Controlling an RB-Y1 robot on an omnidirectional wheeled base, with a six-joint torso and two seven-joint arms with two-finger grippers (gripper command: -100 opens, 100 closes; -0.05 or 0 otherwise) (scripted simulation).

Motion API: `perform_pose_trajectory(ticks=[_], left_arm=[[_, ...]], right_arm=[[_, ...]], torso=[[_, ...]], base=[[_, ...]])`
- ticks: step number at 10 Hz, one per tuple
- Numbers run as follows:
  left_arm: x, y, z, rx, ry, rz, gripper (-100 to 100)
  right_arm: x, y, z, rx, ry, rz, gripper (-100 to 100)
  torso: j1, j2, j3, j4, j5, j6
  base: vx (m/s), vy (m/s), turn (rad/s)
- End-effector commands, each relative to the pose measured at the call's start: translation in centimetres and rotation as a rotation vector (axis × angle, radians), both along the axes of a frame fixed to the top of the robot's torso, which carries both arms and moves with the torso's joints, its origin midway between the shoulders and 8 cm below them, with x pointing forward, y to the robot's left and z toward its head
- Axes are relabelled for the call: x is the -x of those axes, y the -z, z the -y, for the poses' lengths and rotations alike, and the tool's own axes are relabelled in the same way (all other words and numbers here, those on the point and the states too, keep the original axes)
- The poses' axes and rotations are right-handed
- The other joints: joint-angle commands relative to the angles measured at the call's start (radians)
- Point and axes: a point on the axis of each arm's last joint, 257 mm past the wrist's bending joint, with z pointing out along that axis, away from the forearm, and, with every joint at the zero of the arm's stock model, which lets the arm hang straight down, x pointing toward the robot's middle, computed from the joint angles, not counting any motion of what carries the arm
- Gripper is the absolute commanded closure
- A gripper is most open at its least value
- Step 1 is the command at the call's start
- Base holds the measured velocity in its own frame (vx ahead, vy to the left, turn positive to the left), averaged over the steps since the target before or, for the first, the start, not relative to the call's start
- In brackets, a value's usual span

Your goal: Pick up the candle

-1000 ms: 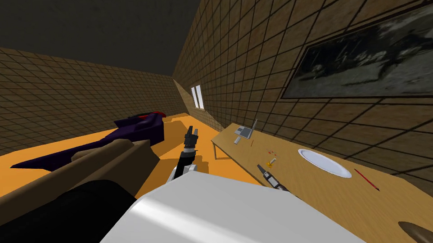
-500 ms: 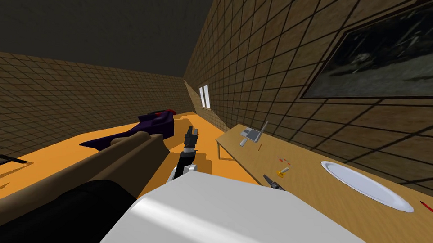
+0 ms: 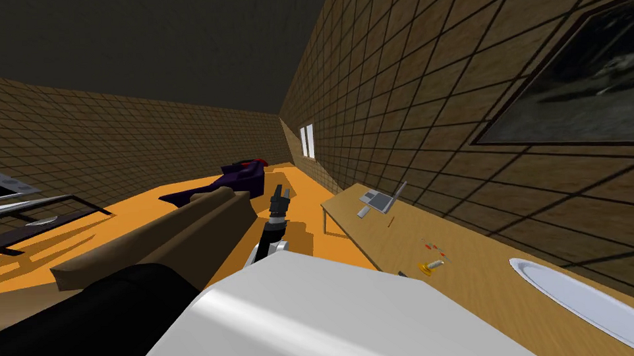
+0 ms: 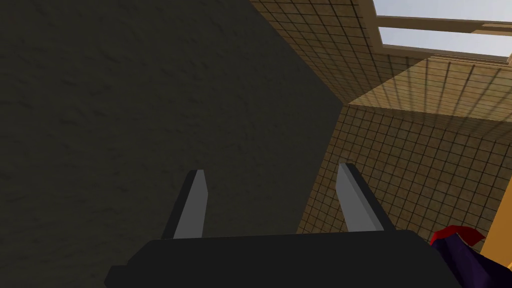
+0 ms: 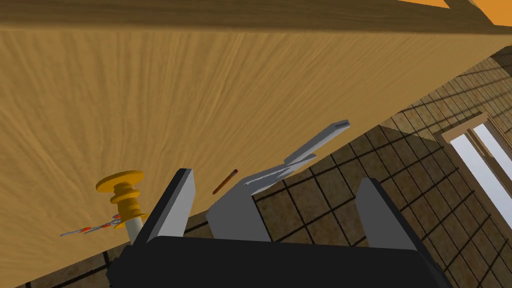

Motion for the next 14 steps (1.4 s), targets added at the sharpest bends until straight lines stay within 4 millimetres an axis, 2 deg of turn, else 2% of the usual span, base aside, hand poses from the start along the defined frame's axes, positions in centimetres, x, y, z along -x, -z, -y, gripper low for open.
perform_pose_trajectory(ticks=[1, 2, 3, 5, 6, 10, 11, 14], left_arm=[[0.0, 0.0, 0.0, 0.000, 0.000, 0.000, 0], [0.0, 0.0, 0.0, 0.000, 0.000, 0.000, 0], [0.0, 0.0, 0.0, 0.000, 0.000, 0.000, 0], [0.0, 0.0, 0.0, 0.000, 0.000, 0.000, 0], [0.0, 0.0, 0.0, 0.000, 0.000, 0.000, 0], [0.0, 0.0, 0.0, 0.000, 0.000, 0.000, 0], [0.0, 0.0, 0.0, 0.000, 0.000, 0.000, 0], [0.0, 0.0, 0.0, 0.000, 0.000, 0.000, 0]], right_arm=[[2.2, 0.9, 3.1, 0.055, 0.003, -0.064, -100], [3.8, 1.5, 5.0, 0.091, 0.007, -0.108, -100], [3.8, 1.4, 5.5, 0.101, 0.002, -0.111, -100], [6.9, 2.0, 9.7, 0.177, 0.009, -0.194, -100], [6.8, 1.8, 10.0, 0.185, 0.005, -0.195, -100], [11.3, 0.8, 17.8, 0.328, 0.012, -0.320, -100], [11.3, 0.8, 17.8, 0.328, 0.012, -0.320, -100], [13.6, -0.7, 22.4, 0.413, 0.018, -0.387, -100]], torso=[[0.000, 0.000, 0.000, 0.000, 0.000, 0.000], [0.000, 0.000, 0.000, 0.000, 0.000, -0.001], [0.000, -0.001, 0.000, 0.000, 0.000, -0.001], [0.001, 0.000, 0.000, 0.000, 0.000, -0.001], [0.001, -0.001, 0.000, 0.000, 0.000, -0.001], [0.000, -0.001, -0.001, 0.000, 0.000, 0.000], [0.000, -0.002, -0.001, 0.000, 0.000, -0.001], [0.001, -0.001, 0.000, 0.000, 0.000, 0.000]], base=[[0.018, 0.005, 0.190], [0.022, 0.009, 0.374], [0.020, -0.003, 0.108], [0.023, 0.006, 0.225], [0.021, -0.003, 0.123], [0.029, -0.003, 0.206], [0.023, -0.008, 0.061], [0.023, -0.003, 0.153]])
